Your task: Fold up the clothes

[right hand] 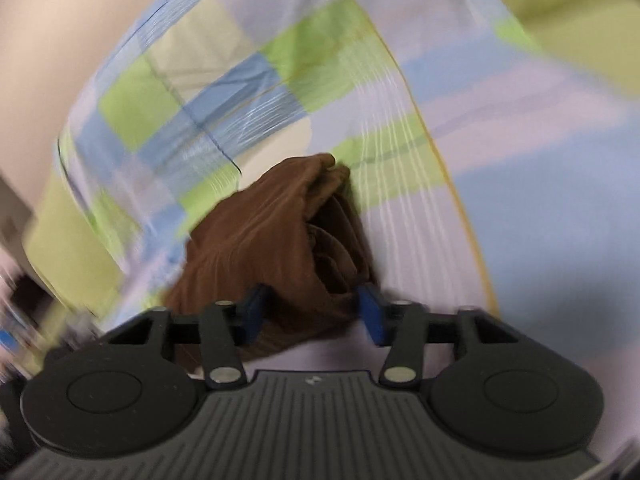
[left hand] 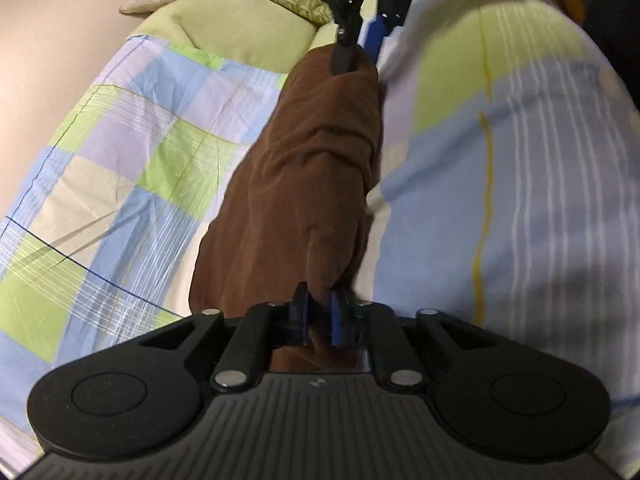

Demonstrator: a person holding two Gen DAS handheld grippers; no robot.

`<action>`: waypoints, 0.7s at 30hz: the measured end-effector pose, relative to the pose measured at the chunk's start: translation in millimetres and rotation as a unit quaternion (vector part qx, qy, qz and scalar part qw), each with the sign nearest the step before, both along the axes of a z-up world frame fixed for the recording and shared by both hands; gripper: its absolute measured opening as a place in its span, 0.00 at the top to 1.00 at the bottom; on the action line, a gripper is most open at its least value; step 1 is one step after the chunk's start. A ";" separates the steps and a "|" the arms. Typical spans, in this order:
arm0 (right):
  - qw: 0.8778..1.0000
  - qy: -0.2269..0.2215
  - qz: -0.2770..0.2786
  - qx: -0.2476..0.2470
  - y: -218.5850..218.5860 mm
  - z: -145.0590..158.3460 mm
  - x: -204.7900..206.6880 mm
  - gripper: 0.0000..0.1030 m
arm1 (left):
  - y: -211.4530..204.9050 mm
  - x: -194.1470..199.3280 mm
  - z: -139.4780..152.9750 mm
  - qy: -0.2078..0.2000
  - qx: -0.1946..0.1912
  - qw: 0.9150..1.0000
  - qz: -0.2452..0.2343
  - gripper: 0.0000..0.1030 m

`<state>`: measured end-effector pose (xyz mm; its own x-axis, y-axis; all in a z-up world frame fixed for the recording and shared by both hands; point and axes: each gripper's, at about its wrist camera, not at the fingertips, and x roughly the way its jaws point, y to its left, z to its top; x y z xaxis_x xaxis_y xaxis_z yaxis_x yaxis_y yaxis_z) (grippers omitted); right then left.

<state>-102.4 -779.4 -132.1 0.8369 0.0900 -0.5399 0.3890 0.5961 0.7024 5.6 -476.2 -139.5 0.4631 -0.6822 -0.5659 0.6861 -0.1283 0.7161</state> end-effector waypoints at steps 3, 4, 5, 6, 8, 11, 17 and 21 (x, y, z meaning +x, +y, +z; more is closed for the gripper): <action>1.000 -0.003 -0.010 -0.001 -8.7 -1.6 -7.6 0.91 | 8.0 3.1 2.0 0.019 -0.001 1.000 0.008 0.91; 1.000 0.001 -0.011 -0.009 -9.2 -0.1 -9.2 0.93 | 9.6 4.0 2.0 0.027 -0.001 1.000 0.010 0.90; 0.999 0.009 -0.005 -0.033 -5.9 4.7 -8.8 0.93 | 10.9 4.7 2.1 0.035 0.000 0.999 0.013 0.90; 0.998 0.018 0.000 -0.058 -2.6 9.5 -8.5 0.92 | 10.6 4.4 1.9 0.035 0.000 0.999 0.013 0.90; 0.994 0.035 0.012 -0.107 4.0 19.1 -7.9 0.83 | 8.3 3.0 4.3 0.040 -0.003 0.999 0.016 0.90; 0.947 0.056 0.096 -0.302 53.1 46.0 -8.0 0.51 | 10.0 8.5 15.0 0.078 -0.029 0.996 0.030 0.89; 0.736 0.064 0.292 -0.607 156.5 45.8 1.4 0.43 | 12.7 32.1 40.1 0.178 -0.072 0.979 0.070 0.91; 0.607 0.087 0.378 -0.694 189.7 15.9 20.7 0.40 | 12.4 39.1 46.1 0.190 -0.077 0.976 0.070 0.91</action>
<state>-81.6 -589.7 -116.2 0.7594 -0.2298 -0.6087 -0.3676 0.6204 -0.6928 44.7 -463.8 -93.4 0.3343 -0.7177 -0.6109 0.9094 0.0753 0.4091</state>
